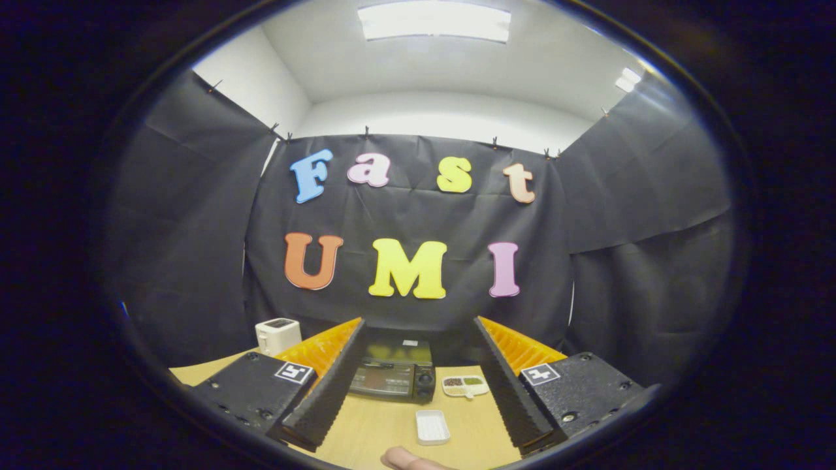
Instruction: Open the toaster oven, put the food inside, and close the toaster oven door.
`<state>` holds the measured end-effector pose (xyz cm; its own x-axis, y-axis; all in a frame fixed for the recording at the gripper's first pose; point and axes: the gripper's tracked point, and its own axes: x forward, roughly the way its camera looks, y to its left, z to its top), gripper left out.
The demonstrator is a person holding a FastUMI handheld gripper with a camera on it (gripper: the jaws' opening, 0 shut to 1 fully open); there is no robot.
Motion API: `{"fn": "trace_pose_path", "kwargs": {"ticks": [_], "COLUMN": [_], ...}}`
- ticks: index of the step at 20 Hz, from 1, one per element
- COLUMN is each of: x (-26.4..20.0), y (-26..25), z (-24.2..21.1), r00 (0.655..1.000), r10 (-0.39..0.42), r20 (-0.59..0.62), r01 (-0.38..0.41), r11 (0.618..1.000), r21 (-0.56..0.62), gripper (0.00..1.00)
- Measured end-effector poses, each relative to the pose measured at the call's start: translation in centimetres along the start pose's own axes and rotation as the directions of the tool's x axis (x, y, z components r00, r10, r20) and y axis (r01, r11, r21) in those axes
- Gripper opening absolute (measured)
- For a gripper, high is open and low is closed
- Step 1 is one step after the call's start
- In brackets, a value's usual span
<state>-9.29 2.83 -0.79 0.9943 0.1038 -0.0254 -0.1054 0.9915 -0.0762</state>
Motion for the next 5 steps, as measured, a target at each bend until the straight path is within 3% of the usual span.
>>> {"fn": "trace_pose_path", "kwargs": {"ticks": [5], "x": [0.22], "y": [0.97], "z": [-1.02], "r00": [0.999], "r10": [0.033], "r20": [-0.015], "r01": [-0.033], "r11": [0.999], "r21": [-0.003], "gripper": [1.0]}}
